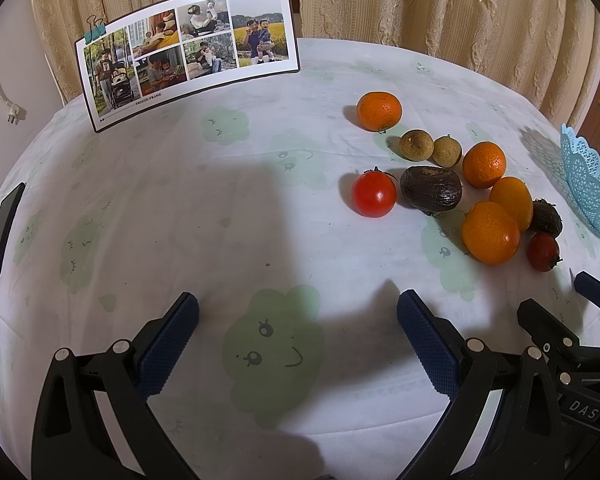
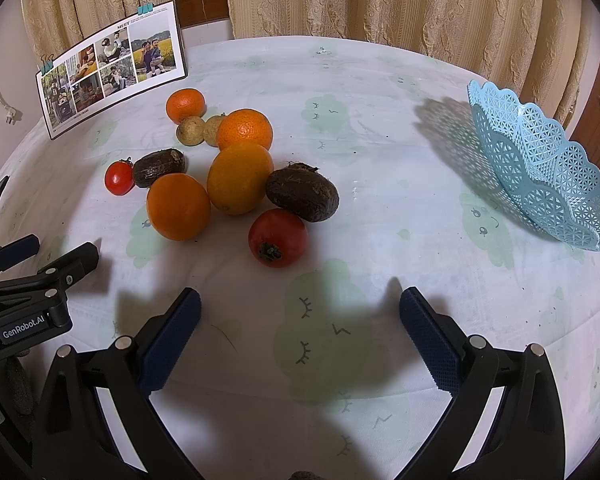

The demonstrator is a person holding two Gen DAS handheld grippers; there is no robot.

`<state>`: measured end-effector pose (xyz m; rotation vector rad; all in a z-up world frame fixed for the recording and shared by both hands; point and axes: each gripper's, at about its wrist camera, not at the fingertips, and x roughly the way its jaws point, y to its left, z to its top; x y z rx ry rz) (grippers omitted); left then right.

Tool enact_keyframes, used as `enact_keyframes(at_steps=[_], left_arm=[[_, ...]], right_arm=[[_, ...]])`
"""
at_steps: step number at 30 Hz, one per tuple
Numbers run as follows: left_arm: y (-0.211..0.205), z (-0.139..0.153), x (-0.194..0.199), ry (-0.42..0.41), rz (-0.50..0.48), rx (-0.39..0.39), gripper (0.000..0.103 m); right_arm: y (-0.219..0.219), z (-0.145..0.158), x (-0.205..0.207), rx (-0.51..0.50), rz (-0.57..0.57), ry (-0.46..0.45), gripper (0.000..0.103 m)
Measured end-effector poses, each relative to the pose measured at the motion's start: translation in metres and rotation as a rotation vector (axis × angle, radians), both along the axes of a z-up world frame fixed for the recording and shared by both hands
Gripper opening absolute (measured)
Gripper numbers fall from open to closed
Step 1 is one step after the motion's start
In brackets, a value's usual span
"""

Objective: Organize fruits

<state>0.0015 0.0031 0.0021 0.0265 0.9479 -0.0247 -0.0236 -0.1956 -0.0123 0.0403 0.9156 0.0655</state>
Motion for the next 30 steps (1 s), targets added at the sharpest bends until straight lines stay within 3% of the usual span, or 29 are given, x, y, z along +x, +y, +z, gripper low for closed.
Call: enact_keyframes(at_steps=[26, 30], left_arm=[[-0.0049, 0.0008, -0.0016, -0.003, -0.045, -0.009, 0.098], [-0.0024, 0.002, -0.0011, -0.009, -0.055, -0.04, 0.098]], right_arm=[[-0.0003, -0.0008, -0.0005, 0.0, 0.015, 0.004, 0.101], [-0.0006, -0.0003, -0.0006, 0.007, 0.021, 0.0, 0.101]])
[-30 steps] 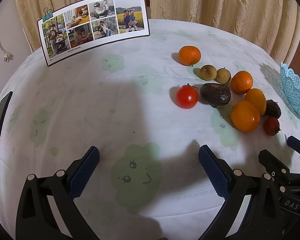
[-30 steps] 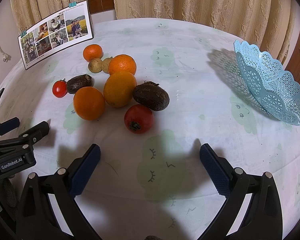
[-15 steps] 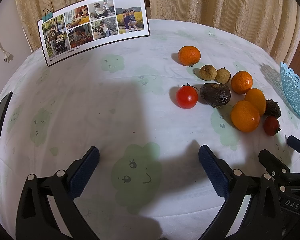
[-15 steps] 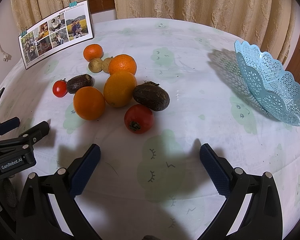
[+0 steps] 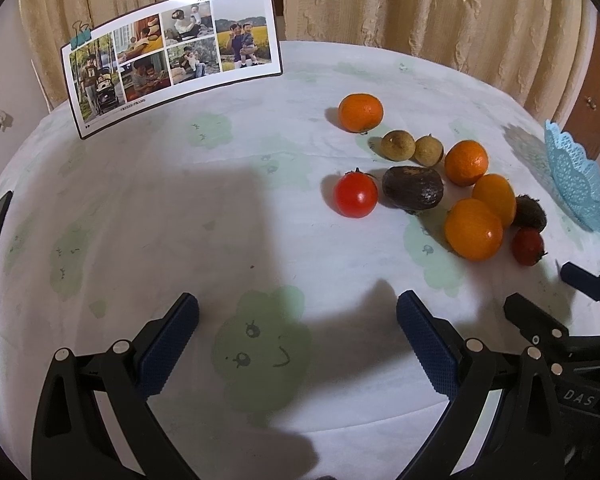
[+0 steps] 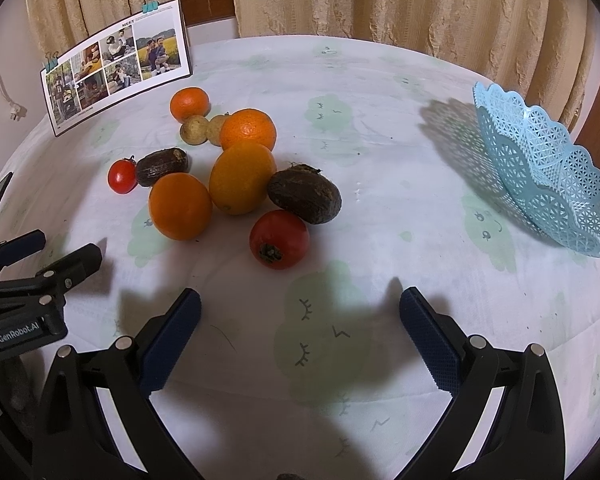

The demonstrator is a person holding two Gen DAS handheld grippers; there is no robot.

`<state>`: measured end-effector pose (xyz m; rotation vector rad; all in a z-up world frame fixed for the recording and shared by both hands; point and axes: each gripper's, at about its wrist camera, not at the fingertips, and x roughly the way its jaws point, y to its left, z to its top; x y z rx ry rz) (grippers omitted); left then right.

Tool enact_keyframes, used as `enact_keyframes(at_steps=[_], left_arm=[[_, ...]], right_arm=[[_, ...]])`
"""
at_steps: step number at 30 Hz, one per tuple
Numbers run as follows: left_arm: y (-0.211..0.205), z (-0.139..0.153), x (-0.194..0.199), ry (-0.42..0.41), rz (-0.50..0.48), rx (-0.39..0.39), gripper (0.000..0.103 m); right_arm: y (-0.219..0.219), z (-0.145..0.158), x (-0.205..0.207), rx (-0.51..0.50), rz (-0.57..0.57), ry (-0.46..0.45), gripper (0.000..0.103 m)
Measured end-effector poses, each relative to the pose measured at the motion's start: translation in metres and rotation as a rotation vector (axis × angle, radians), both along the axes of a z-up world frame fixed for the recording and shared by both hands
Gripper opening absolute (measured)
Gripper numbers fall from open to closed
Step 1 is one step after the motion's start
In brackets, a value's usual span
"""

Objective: Organize fruits
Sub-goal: 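Grasp the small mandarin with the left tool while the right tool grasps the red tomato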

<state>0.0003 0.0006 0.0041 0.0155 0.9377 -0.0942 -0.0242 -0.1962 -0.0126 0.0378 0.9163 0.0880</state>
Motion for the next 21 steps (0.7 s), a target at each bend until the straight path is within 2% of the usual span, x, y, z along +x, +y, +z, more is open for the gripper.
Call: enact_keyframes(at_steps=[4, 8, 21], left_arm=[[0.004, 0.004, -0.001, -0.012, 0.001, -0.03, 0.098], [0.002, 0.011, -0.003, -0.042, 0.0, -0.015, 0.098], [-0.01, 0.034, -0.005, -0.124, -0.026, 0.045, 0.098]], right_arm=[[-0.012, 0.003, -0.003, 0.095, 0.0, -0.02, 0.101], [-0.022, 0.007, -0.011, 0.181, -0.007, -0.037, 0.101], [-0.032, 0.039, -0.032, 0.201, 0.003, -0.223, 0.101]])
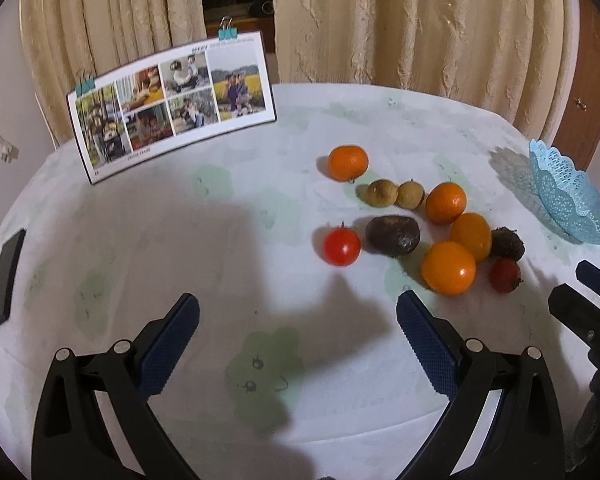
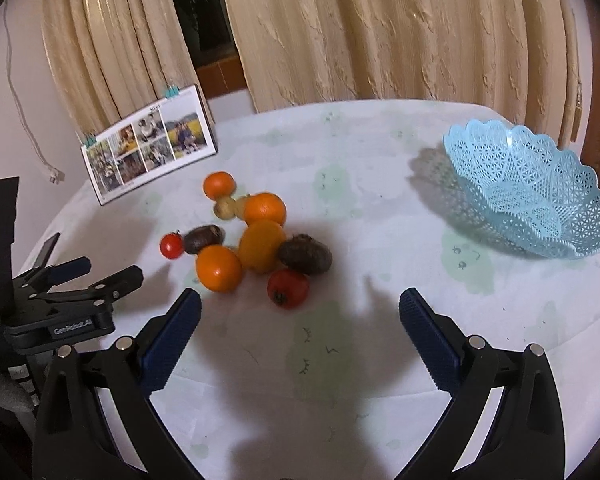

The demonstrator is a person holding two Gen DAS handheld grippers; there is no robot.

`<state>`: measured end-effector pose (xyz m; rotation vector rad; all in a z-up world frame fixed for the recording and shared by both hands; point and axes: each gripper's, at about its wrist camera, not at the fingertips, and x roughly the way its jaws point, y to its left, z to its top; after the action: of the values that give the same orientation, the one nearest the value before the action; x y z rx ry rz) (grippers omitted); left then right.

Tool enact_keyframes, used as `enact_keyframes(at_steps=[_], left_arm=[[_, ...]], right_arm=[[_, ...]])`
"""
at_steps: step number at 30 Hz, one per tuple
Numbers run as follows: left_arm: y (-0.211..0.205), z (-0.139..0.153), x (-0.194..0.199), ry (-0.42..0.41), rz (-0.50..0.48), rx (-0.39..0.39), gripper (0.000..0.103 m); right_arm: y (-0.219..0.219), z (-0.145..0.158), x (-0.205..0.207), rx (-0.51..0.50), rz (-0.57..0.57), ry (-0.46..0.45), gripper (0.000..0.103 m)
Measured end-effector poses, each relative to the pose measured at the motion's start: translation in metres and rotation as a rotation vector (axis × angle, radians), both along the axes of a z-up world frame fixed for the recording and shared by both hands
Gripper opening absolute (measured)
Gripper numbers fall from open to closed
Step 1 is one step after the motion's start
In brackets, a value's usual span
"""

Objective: Organize fruits
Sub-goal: 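Grasp the small mandarin with the left tool while the right tool grasps the red tomato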

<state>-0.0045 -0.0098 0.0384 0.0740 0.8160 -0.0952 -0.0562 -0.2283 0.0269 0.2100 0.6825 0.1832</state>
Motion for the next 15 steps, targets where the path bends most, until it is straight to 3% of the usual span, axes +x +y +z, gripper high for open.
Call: enact_keyframes(at_steps=[7, 15], left_arm=[[-0.005, 0.015, 0.012, -0.02, -0.028, -0.01, 0.098], [-0.012, 0.028, 0.059, -0.023, -0.02, -0.033, 0.094]], right_arm=[[-0.011, 0.001, -0.003, 0.034, -0.026, -0.041, 0.101], [-0.024, -0.001, -0.006, 0.071, -0.054, -0.02, 0.101]])
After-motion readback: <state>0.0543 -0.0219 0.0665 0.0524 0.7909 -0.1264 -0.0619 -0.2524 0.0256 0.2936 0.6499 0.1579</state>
